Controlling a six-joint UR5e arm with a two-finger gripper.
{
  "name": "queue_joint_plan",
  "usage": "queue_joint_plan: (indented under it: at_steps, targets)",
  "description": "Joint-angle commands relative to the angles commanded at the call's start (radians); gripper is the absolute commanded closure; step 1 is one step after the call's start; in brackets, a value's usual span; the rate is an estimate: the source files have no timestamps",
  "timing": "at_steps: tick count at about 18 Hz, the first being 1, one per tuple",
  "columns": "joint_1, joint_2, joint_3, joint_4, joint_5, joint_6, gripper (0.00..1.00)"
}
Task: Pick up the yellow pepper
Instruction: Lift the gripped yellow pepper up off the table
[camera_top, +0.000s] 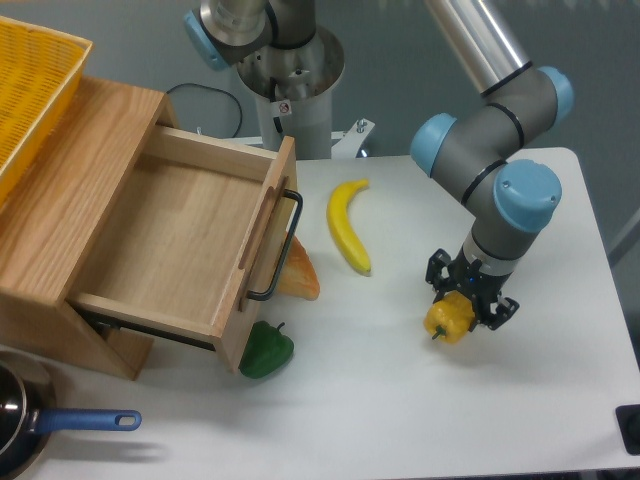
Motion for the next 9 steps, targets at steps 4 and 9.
queue_joint_plan:
  at_steps: [4,9]
  targets:
    - [0.000,0.034,0.012,-0.041,0.051,0.003,0.71]
    - [0.001,0.055,0.058,-0.078,0.103,0.006,0.71]
